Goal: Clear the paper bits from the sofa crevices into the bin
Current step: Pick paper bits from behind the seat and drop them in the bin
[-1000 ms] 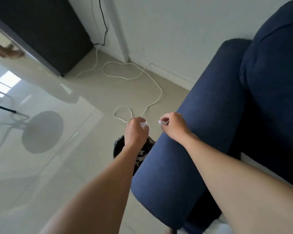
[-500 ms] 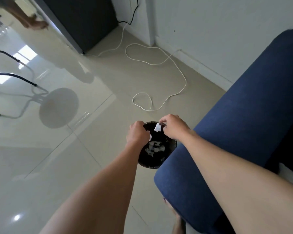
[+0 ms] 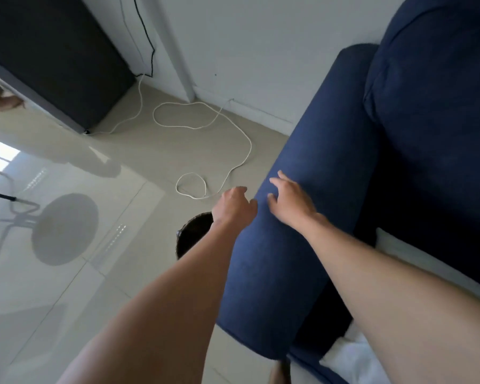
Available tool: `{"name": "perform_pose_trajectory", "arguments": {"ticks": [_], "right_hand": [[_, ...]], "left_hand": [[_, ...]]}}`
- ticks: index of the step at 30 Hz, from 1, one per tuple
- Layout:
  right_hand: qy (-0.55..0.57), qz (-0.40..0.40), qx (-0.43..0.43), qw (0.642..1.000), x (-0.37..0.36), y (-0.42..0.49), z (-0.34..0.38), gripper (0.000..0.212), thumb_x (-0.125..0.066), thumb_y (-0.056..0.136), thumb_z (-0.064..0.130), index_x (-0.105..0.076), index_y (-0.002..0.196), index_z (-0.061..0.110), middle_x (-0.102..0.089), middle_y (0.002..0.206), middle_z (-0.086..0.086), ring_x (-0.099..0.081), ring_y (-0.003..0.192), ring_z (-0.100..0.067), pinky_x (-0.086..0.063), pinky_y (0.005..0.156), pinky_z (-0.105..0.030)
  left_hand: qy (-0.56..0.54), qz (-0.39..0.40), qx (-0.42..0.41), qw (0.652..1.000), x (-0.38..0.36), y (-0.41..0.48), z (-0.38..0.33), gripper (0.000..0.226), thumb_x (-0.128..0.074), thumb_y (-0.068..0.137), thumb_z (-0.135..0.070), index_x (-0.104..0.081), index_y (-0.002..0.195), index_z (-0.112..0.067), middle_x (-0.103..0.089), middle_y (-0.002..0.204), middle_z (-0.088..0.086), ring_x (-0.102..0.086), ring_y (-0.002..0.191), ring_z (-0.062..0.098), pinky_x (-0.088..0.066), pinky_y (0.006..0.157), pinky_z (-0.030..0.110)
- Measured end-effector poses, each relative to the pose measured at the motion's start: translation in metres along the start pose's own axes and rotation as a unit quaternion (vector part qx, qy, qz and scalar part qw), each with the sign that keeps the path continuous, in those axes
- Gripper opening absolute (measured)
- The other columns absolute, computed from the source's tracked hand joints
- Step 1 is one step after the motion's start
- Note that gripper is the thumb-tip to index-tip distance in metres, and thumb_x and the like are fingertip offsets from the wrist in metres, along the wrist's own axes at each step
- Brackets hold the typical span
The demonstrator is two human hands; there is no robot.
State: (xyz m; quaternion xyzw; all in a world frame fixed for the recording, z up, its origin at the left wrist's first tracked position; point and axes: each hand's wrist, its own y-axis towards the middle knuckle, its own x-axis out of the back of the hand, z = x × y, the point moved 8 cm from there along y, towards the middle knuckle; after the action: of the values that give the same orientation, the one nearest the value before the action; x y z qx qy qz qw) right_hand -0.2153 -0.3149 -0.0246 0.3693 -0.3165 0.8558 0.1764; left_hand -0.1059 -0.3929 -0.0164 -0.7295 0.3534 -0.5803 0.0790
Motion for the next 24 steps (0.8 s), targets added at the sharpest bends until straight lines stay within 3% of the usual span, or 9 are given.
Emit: {"name": "perform_pose_trajectory", "arguments": {"ticks": [5, 11, 24], "right_hand": [[0.027, -0.055, -0.049, 0.997, 0.064, -0.039, -0.1, 0.044, -0.046, 0.096, 0.02, -0.044, 0.138, 0.009, -0.021, 0.161, -0.006, -0.036, 0.141, -0.029, -0.036, 0.108, -0.039], [0.052, -0.101, -0.135, 0.984, 0.131, -0.101, -0.237, 0.048, -0.048, 0.095, 0.02, -0.042, 0.141, 0.009, -0.022, 0.161, -0.006, -0.034, 0.142, -0.027, -0.034, 0.109, -0.038], [0.091, -0.106, -0.222, 0.965, 0.181, -0.191, -0.459, 0.046, -0.05, 0.095, 0.018, -0.044, 0.138, 0.002, -0.027, 0.158, -0.013, -0.033, 0.142, -0.032, -0.036, 0.111, -0.048]], "left_hand": [[0.053, 0.01, -0.089, 0.995, -0.047, -0.034, -0.108, 0.04, -0.051, 0.094, -0.035, -0.053, 0.131, -0.021, -0.056, 0.133, 0.003, -0.055, 0.121, 0.026, -0.048, 0.09, 0.038], [0.098, 0.043, -0.195, 0.975, -0.124, -0.084, -0.233, 0.048, -0.052, 0.094, -0.036, -0.048, 0.138, -0.018, -0.051, 0.139, 0.005, -0.043, 0.133, 0.025, -0.039, 0.104, 0.039], [0.136, 0.122, -0.248, 0.951, -0.292, -0.155, -0.391, 0.05, -0.052, 0.094, -0.035, -0.046, 0.139, -0.015, -0.045, 0.145, 0.007, -0.039, 0.135, 0.026, -0.036, 0.107, 0.039]]}}
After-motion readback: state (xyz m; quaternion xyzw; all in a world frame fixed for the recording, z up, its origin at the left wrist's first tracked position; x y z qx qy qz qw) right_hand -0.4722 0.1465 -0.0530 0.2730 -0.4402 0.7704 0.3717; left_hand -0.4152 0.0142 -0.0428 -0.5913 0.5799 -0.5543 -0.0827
